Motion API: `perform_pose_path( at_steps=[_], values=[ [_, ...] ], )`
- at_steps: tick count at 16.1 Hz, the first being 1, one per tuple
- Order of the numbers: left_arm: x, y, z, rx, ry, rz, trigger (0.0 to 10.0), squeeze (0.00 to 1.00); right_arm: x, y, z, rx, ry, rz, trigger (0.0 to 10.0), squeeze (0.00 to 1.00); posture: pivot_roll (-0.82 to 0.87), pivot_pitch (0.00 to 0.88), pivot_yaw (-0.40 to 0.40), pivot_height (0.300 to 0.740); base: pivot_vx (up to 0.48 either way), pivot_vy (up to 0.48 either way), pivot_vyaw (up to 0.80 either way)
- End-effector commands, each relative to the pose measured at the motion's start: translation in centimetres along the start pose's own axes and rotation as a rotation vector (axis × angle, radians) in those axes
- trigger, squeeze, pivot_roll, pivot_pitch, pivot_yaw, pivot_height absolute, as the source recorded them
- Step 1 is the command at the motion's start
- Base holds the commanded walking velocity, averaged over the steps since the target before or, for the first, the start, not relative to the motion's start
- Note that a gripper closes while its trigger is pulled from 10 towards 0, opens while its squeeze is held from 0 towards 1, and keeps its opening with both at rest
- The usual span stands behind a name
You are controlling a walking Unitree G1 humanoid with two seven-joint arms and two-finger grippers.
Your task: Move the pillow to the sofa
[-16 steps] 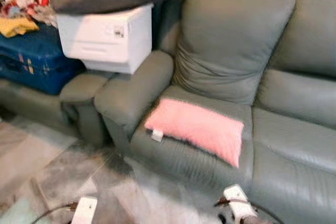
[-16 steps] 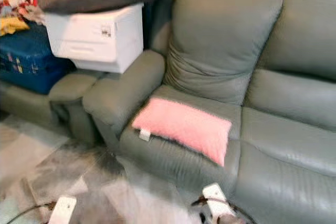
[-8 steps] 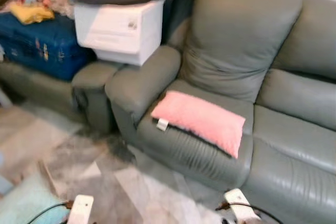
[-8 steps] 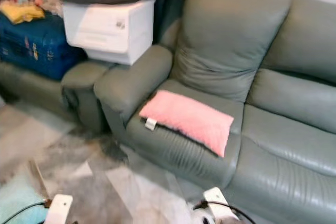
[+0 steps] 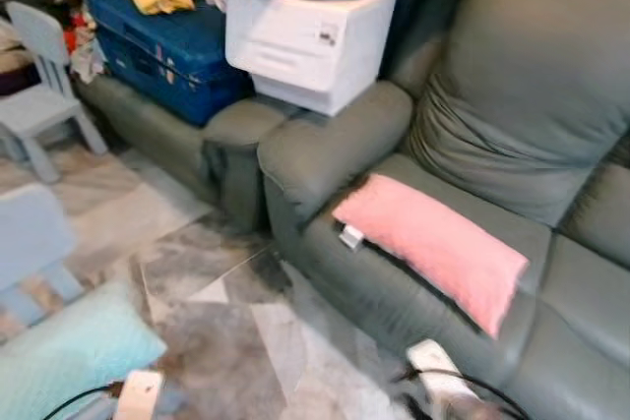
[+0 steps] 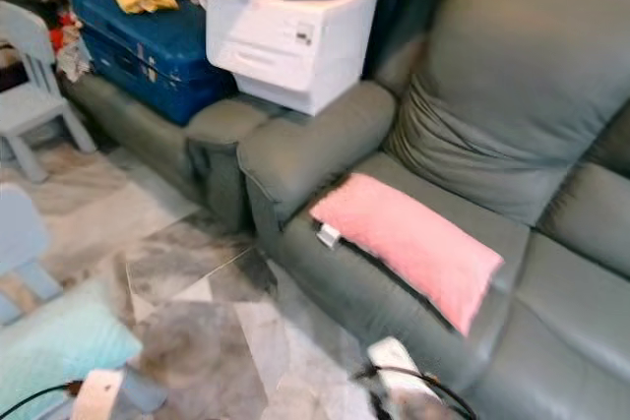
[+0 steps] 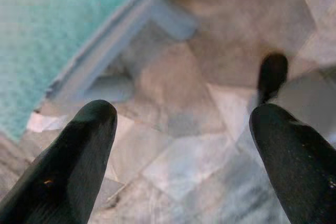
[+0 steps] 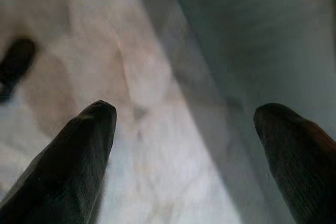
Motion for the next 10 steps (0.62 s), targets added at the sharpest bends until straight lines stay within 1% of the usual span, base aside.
perform_pose_path(
  at_steps=[1, 7, 10],
  values=[
    [0.27, 0.57, 0.00, -0.022, 0.011, 0.000, 10.0, 0.00, -1.71, 0.40, -0.25, -0.008, -0.046, -0.003, 10.0, 0.00, 0.11, 0.000, -0.030, 0.740, 0.000, 0.000, 0.80],
    [0.22, 0.59, 0.00, -0.029, 0.008, -0.004, 10.0, 0.00, -1.66, 0.39, -0.24, -0.005, -0.048, -0.009, 10.0, 0.00, 0.11, 0.000, -0.030, 0.740, 0.000, 0.000, 0.80],
    [0.58, 0.82, 0.03, -0.034, 0.012, 0.001, 10.0, 0.00, -1.66, 0.36, -0.23, -0.002, -0.050, -0.017, 10.0, 0.00, 0.11, 0.000, -0.029, 0.740, 0.000, 0.000, 0.69]
  ],
)
Point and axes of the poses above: a point about 5 cm out from each wrist's last joint towards the gripper, its own z axis pointing out of the wrist towards the gripper, its own x axis along the axis of the wrist's last joint, y = z × x, the point moved 6 cm from there along z, pointing out of the wrist towards the gripper, and after that the axes turned 9 degrees about -z, right-handed, at the moved point
